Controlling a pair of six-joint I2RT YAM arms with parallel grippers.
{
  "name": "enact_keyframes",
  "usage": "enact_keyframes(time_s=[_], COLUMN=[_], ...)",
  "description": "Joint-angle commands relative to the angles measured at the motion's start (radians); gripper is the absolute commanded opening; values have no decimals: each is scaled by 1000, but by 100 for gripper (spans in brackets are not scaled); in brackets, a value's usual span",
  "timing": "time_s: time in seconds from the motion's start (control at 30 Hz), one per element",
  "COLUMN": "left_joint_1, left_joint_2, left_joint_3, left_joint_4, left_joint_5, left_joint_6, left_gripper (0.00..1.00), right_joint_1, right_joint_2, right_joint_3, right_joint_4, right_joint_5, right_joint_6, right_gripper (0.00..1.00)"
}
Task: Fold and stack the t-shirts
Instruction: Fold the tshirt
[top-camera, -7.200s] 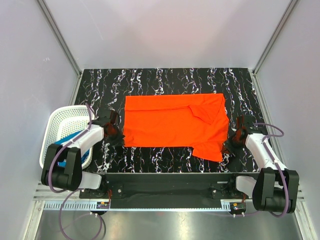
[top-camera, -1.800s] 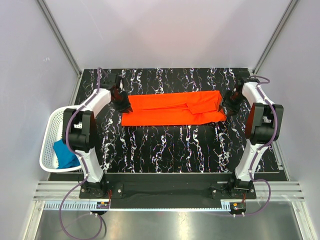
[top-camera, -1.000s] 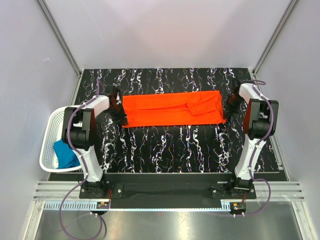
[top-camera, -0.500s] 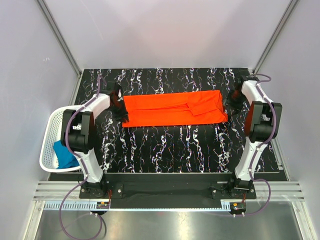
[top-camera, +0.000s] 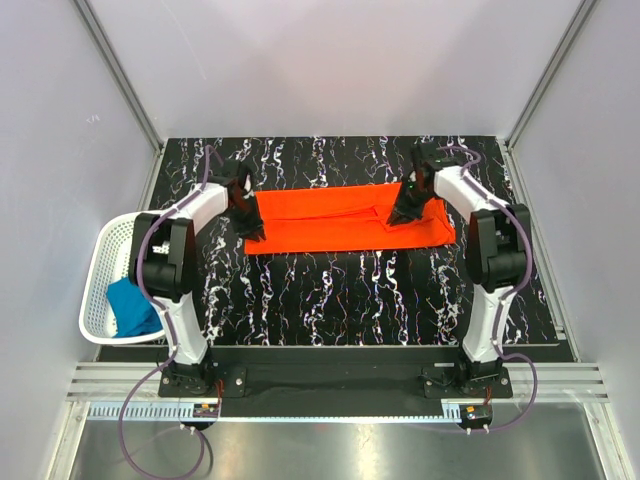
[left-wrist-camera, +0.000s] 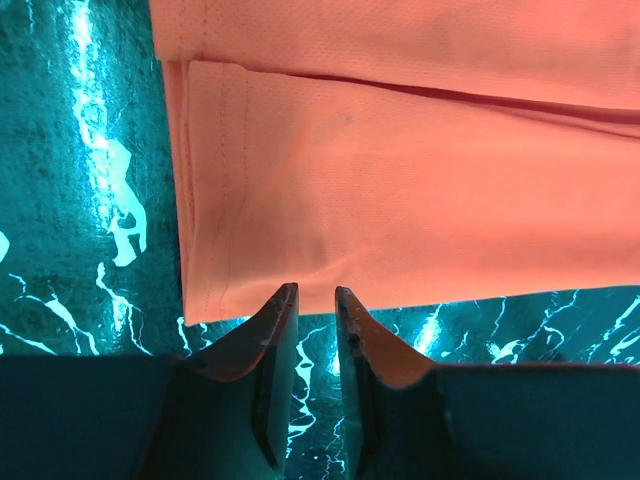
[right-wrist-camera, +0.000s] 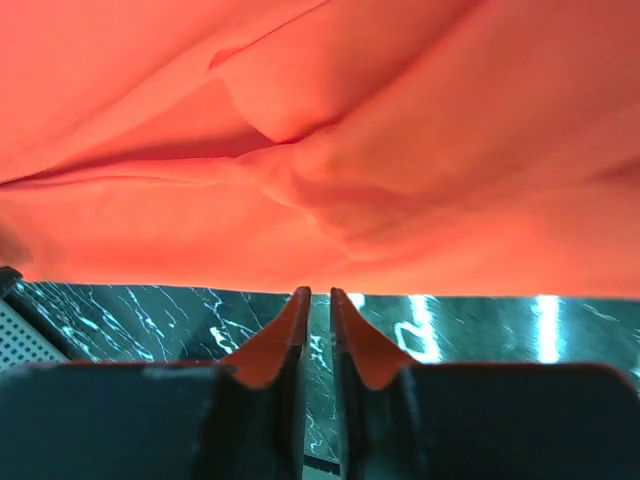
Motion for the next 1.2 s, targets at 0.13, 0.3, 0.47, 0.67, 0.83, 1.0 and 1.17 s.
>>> enact_keyframes(time_s=[0.13, 0.3, 0.47, 0.67, 0.83, 1.0, 1.17], left_joint_1=[-4, -4, -4, -3, -1, 4, 4], left_joint_2=[28, 44, 54, 58, 66, 63, 44], left_joint_3=[11, 9, 9, 4, -9, -17, -8], left_joint_4=[18, 22, 22, 21, 21, 21, 15], left_joint_5=[5, 4, -1, 4, -1, 2, 7], left_joint_6=[9, 15, 21, 25, 30, 35, 35], left_gripper=[26, 27, 27, 27, 27, 27, 27], right_joint_1=[77, 89, 87, 89, 89, 87, 86], right_joint_2=[88, 140, 181, 243, 270, 300, 301], right_joint_3=[93, 132, 167, 245, 288, 302, 302], right_joint_4=[36, 38, 38, 36, 33, 27, 21], right_joint_5=[-15, -4, 5, 39, 41, 30, 13], right_joint_6=[29, 30, 38, 32, 29, 21, 9], right_gripper=[6, 4, 4, 3, 3, 4, 5])
